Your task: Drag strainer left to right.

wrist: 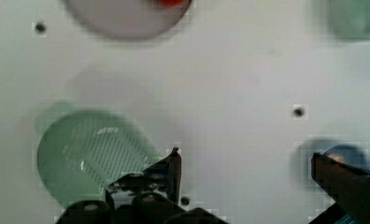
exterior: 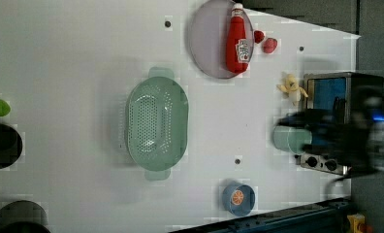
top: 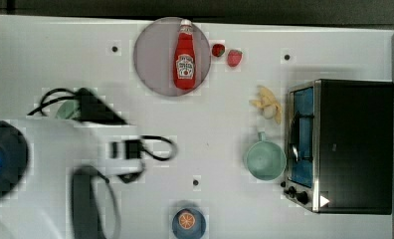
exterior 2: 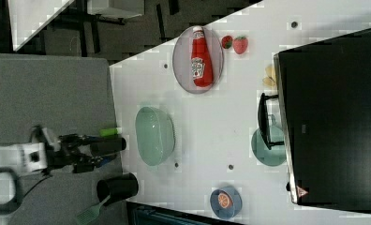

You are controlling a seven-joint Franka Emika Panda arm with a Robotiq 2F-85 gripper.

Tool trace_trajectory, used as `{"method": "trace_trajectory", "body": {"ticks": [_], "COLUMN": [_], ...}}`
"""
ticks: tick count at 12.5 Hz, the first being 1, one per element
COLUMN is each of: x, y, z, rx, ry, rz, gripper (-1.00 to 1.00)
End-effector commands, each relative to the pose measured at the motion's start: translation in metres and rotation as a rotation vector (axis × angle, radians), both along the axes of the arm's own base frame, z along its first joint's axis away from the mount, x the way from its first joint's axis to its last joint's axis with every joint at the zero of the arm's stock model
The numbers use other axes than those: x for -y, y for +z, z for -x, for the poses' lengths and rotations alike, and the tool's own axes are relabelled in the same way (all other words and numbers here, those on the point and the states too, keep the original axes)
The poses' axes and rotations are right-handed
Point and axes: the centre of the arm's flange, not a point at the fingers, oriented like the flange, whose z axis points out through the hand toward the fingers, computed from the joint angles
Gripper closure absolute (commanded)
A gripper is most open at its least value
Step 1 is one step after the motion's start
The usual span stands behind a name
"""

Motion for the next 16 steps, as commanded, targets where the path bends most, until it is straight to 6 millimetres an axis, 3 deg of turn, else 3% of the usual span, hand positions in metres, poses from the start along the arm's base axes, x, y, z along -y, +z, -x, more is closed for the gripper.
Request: {"method": "trace_trajectory", "body": {"ticks": [1, 4, 6, 9, 12, 16], "x": [-0.065, -0.113, -0.131, -0.143, -0.152, -0.144], "y": [-0.039, -0.107, -0.151, -0.214, -0.266, -0.311], "z": [0.005, -0.001, -0.004, -0.005, -0.007, -0.013], "rx": [0.011, -0.031, -0.063, -0.065, -0.040, -0.068], "ry": [-0.236, -0.437, -0.600, -0.801, -0.784, -0.801], "rz": [-0.042, -0.080, -0.079, -0.035, -0.050, -0.074], "gripper": [-1.00, -1.00, -1.00, -1.00, -1.00, -1.00]}}
